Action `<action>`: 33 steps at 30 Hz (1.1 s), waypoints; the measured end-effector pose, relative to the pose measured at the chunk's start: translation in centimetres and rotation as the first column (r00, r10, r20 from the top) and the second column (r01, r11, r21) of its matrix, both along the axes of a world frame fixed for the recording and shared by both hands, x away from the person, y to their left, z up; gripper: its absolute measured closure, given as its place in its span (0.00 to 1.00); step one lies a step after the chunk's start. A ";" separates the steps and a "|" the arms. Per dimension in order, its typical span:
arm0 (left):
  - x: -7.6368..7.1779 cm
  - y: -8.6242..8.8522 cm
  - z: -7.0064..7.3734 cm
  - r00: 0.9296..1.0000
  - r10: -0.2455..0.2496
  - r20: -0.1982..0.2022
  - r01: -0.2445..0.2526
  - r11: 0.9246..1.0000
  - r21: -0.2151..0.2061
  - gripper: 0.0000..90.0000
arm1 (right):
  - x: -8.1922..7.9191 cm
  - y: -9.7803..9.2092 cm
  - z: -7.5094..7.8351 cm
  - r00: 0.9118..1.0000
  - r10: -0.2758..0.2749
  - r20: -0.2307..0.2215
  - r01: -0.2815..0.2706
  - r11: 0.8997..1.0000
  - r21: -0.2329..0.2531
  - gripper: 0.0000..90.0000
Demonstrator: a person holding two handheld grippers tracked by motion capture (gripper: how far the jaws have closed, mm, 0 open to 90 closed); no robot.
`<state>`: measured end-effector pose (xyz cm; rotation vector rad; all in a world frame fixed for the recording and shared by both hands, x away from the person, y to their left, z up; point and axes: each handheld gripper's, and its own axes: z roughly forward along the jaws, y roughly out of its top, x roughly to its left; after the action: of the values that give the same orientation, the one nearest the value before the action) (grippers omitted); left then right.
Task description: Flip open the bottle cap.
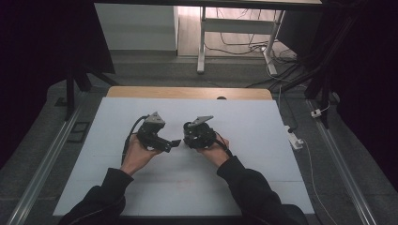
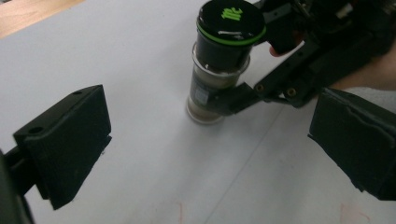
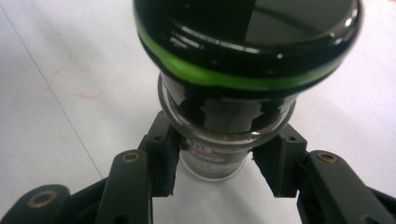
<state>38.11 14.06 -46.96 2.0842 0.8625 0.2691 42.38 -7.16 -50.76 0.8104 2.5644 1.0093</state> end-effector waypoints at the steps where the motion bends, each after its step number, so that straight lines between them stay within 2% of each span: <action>1: 0.2 -0.1 -0.1 1.000 0.001 0.000 -0.001 1.000 0.002 0.02 | 0.0 0.0 0.0 1.000 0.000 0.000 0.000 1.000 0.000 0.58; 4: 0.8 -0.5 -0.3 1.000 -0.014 0.004 0.014 1.000 0.011 0.08 | 0.0 0.0 0.0 1.000 0.000 0.001 0.000 1.000 0.002 0.58; 7: 1.1 -0.7 -0.5 1.000 -0.028 0.010 0.028 0.999 0.017 0.22 | 0.0 0.0 0.0 1.000 -0.001 -0.002 0.001 1.000 0.001 0.58; 12: 1.0 -1.0 -0.6 0.997 -0.078 0.020 0.078 0.997 0.027 0.57 | 0.0 0.0 0.0 1.000 -0.003 -0.004 0.003 1.000 0.003 0.58; 18: 0.8 -1.8 -0.7 0.991 -0.131 -0.001 0.131 0.991 0.018 0.90 | 0.0 0.1 0.0 1.000 -0.005 -0.004 0.005 1.000 0.003 0.58; 20: 0.8 -2.1 -0.8 0.990 -0.143 -0.008 0.143 0.990 0.020 0.98 | 0.0 0.1 0.0 1.000 -0.005 -0.005 0.005 1.000 0.002 0.58; 24: 0.9 -2.7 -1.1 0.990 -0.143 -0.016 0.144 0.989 0.027 0.98 | 0.0 0.1 0.0 1.000 -0.004 -0.003 0.004 1.000 0.001 0.58; 30: 0.9 -3.1 -1.3 0.991 -0.133 -0.004 0.133 0.990 0.040 0.98 | 0.0 0.0 0.0 1.000 -0.002 -0.003 0.002 1.000 -0.002 0.58; 33: 0.7 -3.0 -1.1 0.992 -0.125 0.005 0.125 0.992 0.025 0.99 | 0.0 0.1 0.0 1.000 -0.004 -0.005 0.004 1.000 0.000 0.58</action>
<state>38.83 11.02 -48.02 2.1494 0.7246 0.2197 42.37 -7.08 -50.74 0.8189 2.5656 1.0068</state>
